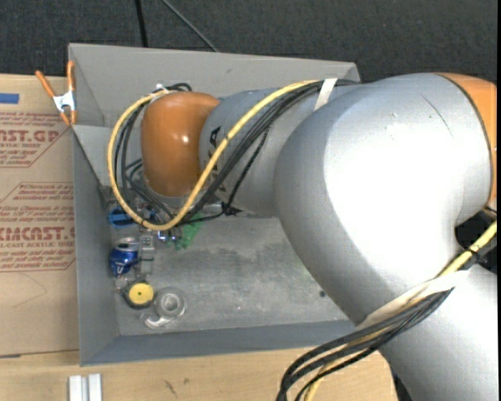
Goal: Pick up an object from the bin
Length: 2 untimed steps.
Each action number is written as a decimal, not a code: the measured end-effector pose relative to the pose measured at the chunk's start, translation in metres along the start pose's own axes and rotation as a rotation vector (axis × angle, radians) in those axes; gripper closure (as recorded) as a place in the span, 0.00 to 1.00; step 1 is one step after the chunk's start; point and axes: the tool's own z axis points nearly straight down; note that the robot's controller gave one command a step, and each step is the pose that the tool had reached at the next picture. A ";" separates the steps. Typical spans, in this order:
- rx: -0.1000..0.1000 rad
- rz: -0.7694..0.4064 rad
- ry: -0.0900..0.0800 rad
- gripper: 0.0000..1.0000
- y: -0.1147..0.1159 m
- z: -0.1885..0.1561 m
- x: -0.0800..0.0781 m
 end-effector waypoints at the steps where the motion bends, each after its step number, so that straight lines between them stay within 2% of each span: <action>1: -0.005 0.000 -0.004 1.00 0.002 -0.003 -0.001; 2: -0.008 0.246 -0.010 1.00 0.007 -0.137 0.026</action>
Offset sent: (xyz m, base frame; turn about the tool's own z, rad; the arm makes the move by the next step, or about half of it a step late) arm 0.0000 0.0000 0.0000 0.0000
